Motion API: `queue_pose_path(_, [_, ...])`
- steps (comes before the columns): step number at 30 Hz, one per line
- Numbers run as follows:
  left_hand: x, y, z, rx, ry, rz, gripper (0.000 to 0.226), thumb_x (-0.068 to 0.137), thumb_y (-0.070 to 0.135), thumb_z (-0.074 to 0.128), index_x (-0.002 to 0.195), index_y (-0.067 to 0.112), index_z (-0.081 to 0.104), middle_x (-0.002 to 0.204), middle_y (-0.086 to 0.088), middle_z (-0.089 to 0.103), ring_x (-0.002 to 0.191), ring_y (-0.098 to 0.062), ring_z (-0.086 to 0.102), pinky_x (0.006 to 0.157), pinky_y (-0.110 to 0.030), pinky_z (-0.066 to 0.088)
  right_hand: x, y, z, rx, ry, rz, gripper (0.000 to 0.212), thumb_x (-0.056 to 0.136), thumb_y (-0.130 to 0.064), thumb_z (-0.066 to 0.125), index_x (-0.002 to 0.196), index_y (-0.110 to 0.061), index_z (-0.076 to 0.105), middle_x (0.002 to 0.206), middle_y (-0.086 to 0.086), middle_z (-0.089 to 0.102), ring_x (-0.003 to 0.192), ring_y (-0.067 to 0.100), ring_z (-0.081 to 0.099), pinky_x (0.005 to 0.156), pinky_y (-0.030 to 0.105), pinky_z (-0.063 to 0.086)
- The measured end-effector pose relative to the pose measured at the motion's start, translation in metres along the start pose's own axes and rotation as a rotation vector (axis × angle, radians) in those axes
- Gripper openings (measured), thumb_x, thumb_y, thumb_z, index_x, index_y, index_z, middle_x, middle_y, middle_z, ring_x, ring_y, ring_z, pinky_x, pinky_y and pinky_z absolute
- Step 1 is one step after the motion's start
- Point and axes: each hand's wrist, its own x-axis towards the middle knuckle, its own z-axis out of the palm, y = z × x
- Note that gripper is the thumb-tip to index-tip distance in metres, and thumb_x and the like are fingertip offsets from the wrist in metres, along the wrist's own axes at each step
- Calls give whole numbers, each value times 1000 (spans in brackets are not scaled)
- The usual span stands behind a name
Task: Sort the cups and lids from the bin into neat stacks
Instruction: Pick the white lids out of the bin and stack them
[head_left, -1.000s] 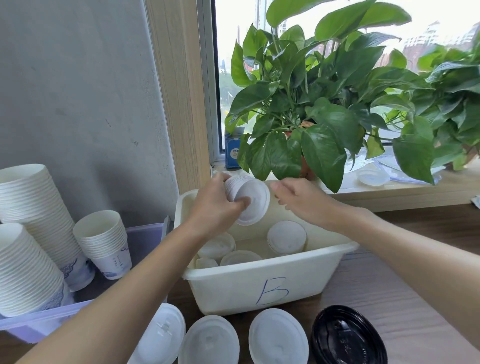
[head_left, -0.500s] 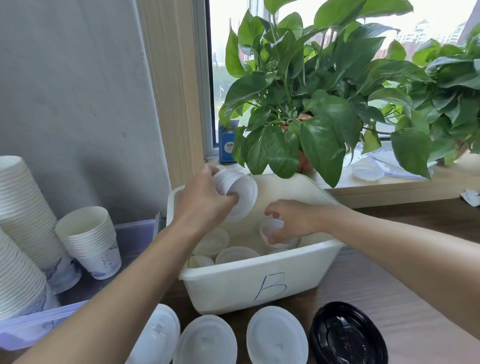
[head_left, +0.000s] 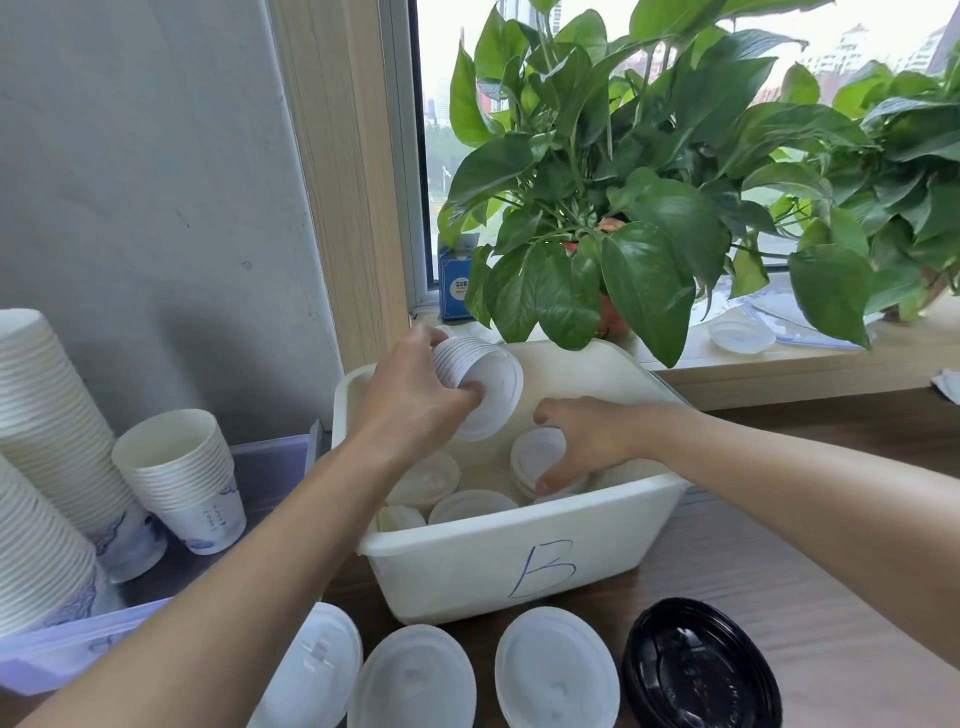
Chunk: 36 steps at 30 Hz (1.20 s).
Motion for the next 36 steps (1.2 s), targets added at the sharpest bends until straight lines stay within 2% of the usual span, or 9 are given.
queue_pose_path(6, [1,-1,0,-27,7,1,55,82,24,78,130,21,50,109,1,58,98,-22,58,76,-32,48,-2,-2,-2,30,80,-83,61,72,-42,78,119,-19,48,113,1,46,100,20,49,86,36,48])
queue_pose_path(10, [1,-1,0,-79,30,1,55,81,24,77,129,22,50,108,0,60,99,-24,61,81,-36,54,-3,-1,-2,148,174,-132,29,84,-21,68,98,-18,43,86,-4,47,81,18,46,62,25,36])
queue_pose_path(12, [1,0,-2,-106,70,8,55,84,26,73,132,25,47,105,2,58,99,-26,62,87,-43,56,-4,-4,-4,224,249,-161,22,86,-15,65,97,-17,45,84,-3,52,79,19,48,60,24,36])
queue_pose_path(16, [0,1,-6,-218,173,49,52,89,23,61,134,41,41,99,21,49,101,-25,59,85,-49,57,-13,-13,-13,499,448,-218,17,91,-11,61,106,-13,54,91,0,63,78,16,56,65,20,44])
queue_pose_path(21, [1,-1,-7,-297,219,77,40,91,26,56,123,46,46,116,7,50,112,-26,54,86,-52,57,-29,-15,-27,694,650,-305,16,91,-11,58,94,-27,59,94,-3,69,91,20,64,82,40,53])
queue_pose_path(27, [1,-2,-8,-415,93,8,35,98,15,55,120,41,44,110,11,50,94,-13,59,66,-32,63,-39,-28,-39,911,819,-348,22,93,-3,54,94,-23,59,93,3,68,91,22,63,80,35,51])
queue_pose_path(31, [-1,8,-8,-492,-26,-61,27,102,30,51,129,34,50,119,5,53,103,-19,59,69,-35,63,-33,-43,-38,1010,836,-385,23,94,-4,53,93,-25,60,95,5,68,90,22,63,78,33,51])
queue_pose_path(34, [-3,15,-10,-583,-96,-77,34,103,47,40,130,30,51,122,1,54,106,-22,59,74,-39,63,-26,-52,-32,990,878,-393,18,94,-5,52,96,-22,59,90,-3,65,81,7,58,71,17,47])
queue_pose_path(36, [-6,17,-9,-553,-134,-33,39,99,54,43,130,31,47,119,2,56,104,-19,62,76,-38,63,-23,-54,-30,984,912,-385,16,94,-6,52,97,-19,59,88,-6,63,78,2,56,68,13,45])
